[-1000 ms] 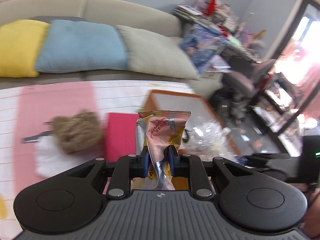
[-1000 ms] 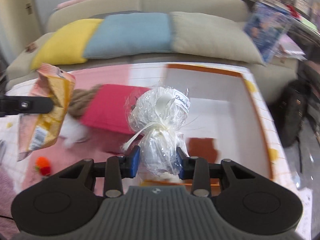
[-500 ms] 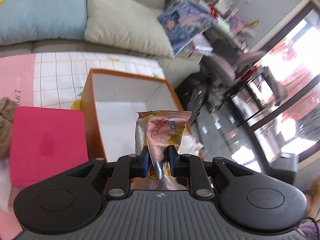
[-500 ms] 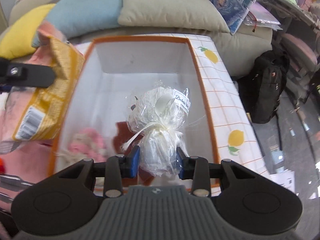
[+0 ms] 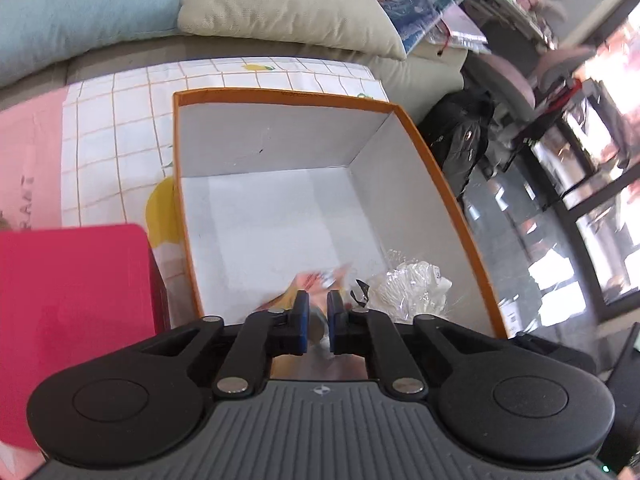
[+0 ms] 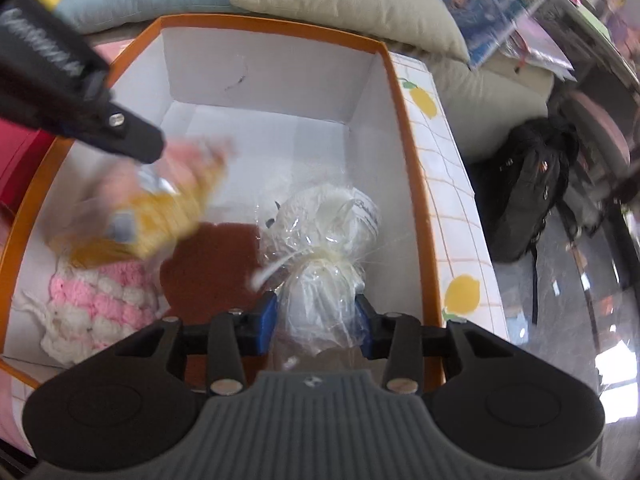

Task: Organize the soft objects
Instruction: 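Carry the snack bag and plastic bundle into the orange box and release them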

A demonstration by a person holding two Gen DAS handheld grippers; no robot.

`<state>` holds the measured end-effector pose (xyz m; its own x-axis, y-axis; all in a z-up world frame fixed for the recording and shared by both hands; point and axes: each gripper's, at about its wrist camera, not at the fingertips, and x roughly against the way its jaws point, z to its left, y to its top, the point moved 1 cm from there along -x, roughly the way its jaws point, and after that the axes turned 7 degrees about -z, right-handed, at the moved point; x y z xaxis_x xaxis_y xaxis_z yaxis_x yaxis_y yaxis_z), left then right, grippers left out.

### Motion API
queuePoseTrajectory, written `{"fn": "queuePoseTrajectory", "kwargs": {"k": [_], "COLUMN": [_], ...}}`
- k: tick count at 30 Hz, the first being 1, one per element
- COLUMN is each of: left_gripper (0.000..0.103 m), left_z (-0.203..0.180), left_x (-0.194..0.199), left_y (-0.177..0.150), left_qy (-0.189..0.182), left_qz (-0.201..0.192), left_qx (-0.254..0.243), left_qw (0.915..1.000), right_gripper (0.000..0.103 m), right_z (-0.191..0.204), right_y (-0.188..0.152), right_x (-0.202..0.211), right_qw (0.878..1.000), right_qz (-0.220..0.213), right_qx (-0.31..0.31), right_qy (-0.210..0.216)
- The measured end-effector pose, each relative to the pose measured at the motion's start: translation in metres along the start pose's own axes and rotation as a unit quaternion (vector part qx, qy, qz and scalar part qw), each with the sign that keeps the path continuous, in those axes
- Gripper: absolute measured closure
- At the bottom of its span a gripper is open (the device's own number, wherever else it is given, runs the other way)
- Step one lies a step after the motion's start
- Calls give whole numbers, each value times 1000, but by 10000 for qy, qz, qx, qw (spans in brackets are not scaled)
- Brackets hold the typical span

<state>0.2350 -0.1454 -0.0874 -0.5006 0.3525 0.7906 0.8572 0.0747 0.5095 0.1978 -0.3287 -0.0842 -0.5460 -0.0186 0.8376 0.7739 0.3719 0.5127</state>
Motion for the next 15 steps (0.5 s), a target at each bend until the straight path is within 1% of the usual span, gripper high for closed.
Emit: {"fn": "queuePoseTrajectory", "kwargs": {"k": [2,3,6,9,11,13,15], "left_gripper": [96,96,96,96,96,96,95], "left_z": [-5,-6,-5,-3,-3,-6,-8], "left_x": [2,3,6,13,17,15,20], "left_y": [-2,-3,-4,-6,-7,-4,-6], "left_qy": [119,93,33,68,52,58,104], "left_qz": [11,9,31,19,10,-20,-70], "left_qx": [-300,-363,-353,-416,-428,-453,-515], "left_qw": [9995,9993,9994,9991,9991,9990,9986], "right_gripper": [61,60,59,51,50,47,46], "right_z": [1,1,0,-1,-2,-3,-2], "right_y": [1,2,2,3,5,6,7], "right_x": [-1,-1,3,7,10,14,18], "right_qw": [10000,10000,9999,9999,9999,9998,9997], "right_qz": [8,16,9,-38,-68,-110,-140], "right_qx": [56,41,-100,-125,-102,-129,-169], "right_qy": [-12,6,50,40,46,59,69]}}
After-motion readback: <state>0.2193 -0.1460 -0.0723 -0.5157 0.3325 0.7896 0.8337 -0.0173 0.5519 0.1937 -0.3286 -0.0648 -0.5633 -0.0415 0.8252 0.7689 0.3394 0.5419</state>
